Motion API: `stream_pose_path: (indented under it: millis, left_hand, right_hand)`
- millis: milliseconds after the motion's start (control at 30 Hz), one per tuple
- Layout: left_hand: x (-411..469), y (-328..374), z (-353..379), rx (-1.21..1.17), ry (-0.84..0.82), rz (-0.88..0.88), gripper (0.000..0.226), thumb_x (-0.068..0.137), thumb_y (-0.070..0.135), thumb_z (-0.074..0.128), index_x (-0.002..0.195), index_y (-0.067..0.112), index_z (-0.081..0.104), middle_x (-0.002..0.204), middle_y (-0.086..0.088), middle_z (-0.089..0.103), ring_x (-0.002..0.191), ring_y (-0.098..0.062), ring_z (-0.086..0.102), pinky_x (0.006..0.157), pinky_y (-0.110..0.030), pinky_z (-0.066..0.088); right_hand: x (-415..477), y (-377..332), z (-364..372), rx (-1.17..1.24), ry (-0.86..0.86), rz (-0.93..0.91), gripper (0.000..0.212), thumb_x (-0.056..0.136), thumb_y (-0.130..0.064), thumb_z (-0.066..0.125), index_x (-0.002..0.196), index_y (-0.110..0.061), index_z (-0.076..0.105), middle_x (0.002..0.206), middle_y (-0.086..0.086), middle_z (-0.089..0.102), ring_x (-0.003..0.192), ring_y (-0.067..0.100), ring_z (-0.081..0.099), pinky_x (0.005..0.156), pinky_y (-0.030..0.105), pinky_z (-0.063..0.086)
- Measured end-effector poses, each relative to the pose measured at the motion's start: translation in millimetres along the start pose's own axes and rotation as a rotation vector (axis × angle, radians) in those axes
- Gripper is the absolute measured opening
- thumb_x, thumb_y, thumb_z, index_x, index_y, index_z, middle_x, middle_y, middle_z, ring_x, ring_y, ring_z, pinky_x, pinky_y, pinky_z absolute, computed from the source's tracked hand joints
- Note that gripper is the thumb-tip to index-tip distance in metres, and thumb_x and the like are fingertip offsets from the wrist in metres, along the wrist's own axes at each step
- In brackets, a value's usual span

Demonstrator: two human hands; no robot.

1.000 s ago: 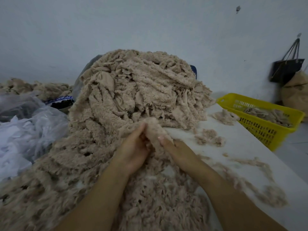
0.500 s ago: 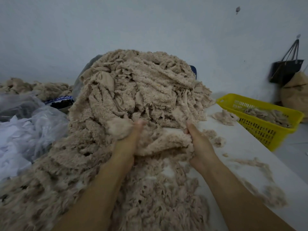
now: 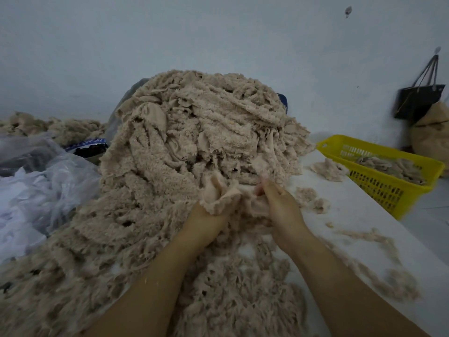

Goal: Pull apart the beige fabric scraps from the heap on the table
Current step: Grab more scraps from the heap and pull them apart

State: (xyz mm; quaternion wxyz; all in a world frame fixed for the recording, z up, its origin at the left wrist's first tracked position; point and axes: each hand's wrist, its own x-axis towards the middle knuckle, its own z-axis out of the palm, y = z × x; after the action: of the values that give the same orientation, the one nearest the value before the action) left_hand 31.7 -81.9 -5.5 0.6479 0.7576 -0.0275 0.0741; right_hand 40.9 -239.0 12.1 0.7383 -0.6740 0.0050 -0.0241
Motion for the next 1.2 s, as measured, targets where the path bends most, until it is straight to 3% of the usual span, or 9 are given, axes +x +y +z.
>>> stream_pose_path:
  millis: [167,400,533,700,833,967,1033,1100,1200]
  left_hand:
    - [13,14,-35,-0.546,0.276,-0.138,0.038,0.093,0.036,0.067,0.113,0.004,0.069,0.077,-0.009,0.070,0.056,-0.018,0.064,0.049,-0.028,0.050]
    - [4,16,-18,-0.720,-0.050,-0.276,0.052,0.085,0.045,0.062,0.119,0.007,0.069,0.121,-0.014,0.071,0.110,-0.027,0.069,0.089,-0.040,0.056]
    - [1,12,-7,-0.593,-0.163,-0.271,0.058,0.084,0.048,0.060,0.125,0.007,0.066,0.123,-0.011,0.070,0.117,-0.024,0.066,0.097,-0.037,0.050]
    - [-4,9,2,-0.453,-0.206,-0.199,0.060,0.080,0.052,0.074,0.126,0.013,0.068,0.125,-0.003,0.070,0.119,-0.017,0.065,0.107,-0.038,0.047]
    - [-1,12,-10,-0.320,0.076,-0.059,0.038,0.082,0.061,0.068,0.104,0.032,0.077,0.106,0.005,0.076,0.101,-0.015,0.072,0.097,-0.044,0.053]
    - [4,11,-26,-0.033,0.356,0.119,0.045,0.080,0.072,0.048,0.084,0.034,0.071,0.084,0.009,0.072,0.078,-0.012,0.070,0.070,-0.039,0.058]
    - [10,4,-32,0.278,0.341,0.171,0.040,0.085,0.066,0.045,0.092,0.033,0.066,0.094,0.008,0.067,0.089,-0.012,0.064,0.077,-0.037,0.053]
    - [16,-5,-34,0.697,0.239,0.075,0.040,0.090,0.058,0.048,0.112,0.028,0.062,0.114,0.007,0.059,0.111,-0.018,0.052,0.094,-0.038,0.044]
    - [18,-12,-33,1.012,0.130,-0.056,0.030,0.096,0.047,0.050,0.111,0.024,0.062,0.120,0.003,0.053,0.120,-0.025,0.041,0.101,-0.041,0.039]
  right_hand:
    - [7,-4,-24,0.254,0.015,-0.019,0.048,0.096,-0.054,0.045,0.077,-0.013,0.060,0.047,-0.005,0.027,0.038,0.010,0.017,0.037,0.023,0.019]
    - [-9,11,4,-0.333,-0.156,-0.294,0.044,0.080,-0.084,0.043,0.087,-0.048,0.067,0.094,-0.026,0.063,0.084,-0.009,0.061,0.066,0.004,0.044]
    - [-7,19,17,-0.582,-0.291,-0.368,0.038,0.077,-0.076,0.055,0.100,-0.046,0.051,0.104,-0.023,0.044,0.097,-0.005,0.051,0.079,0.019,0.047]
    - [-1,21,12,-0.648,-0.204,-0.486,0.007,0.096,-0.020,0.058,0.093,-0.014,0.055,0.091,-0.015,0.039,0.079,-0.008,0.046,0.063,0.014,0.035]
    - [-3,15,4,-0.338,-0.162,-0.241,0.011,0.096,-0.036,0.061,0.101,-0.029,0.066,0.098,-0.026,0.055,0.090,-0.013,0.056,0.074,0.005,0.043]
    - [13,-5,-21,0.447,0.226,-0.157,0.025,0.096,-0.040,0.059,0.100,-0.017,0.068,0.090,0.003,0.067,0.082,0.020,0.063,0.075,0.037,0.053]
    - [19,-12,-39,0.840,0.316,-0.199,0.059,0.097,-0.057,0.050,0.138,-0.016,0.051,0.118,0.002,0.062,0.099,0.017,0.067,0.083,0.031,0.055]
    - [20,-6,-42,0.734,0.325,-0.124,0.083,0.093,-0.068,0.040,0.155,-0.016,0.026,0.141,0.001,0.046,0.110,0.016,0.064,0.094,0.032,0.052]
    - [12,5,-22,0.220,0.190,-0.091,0.065,0.094,-0.064,0.043,0.141,-0.019,0.050,0.117,-0.016,0.067,0.094,0.006,0.070,0.089,0.034,0.054]
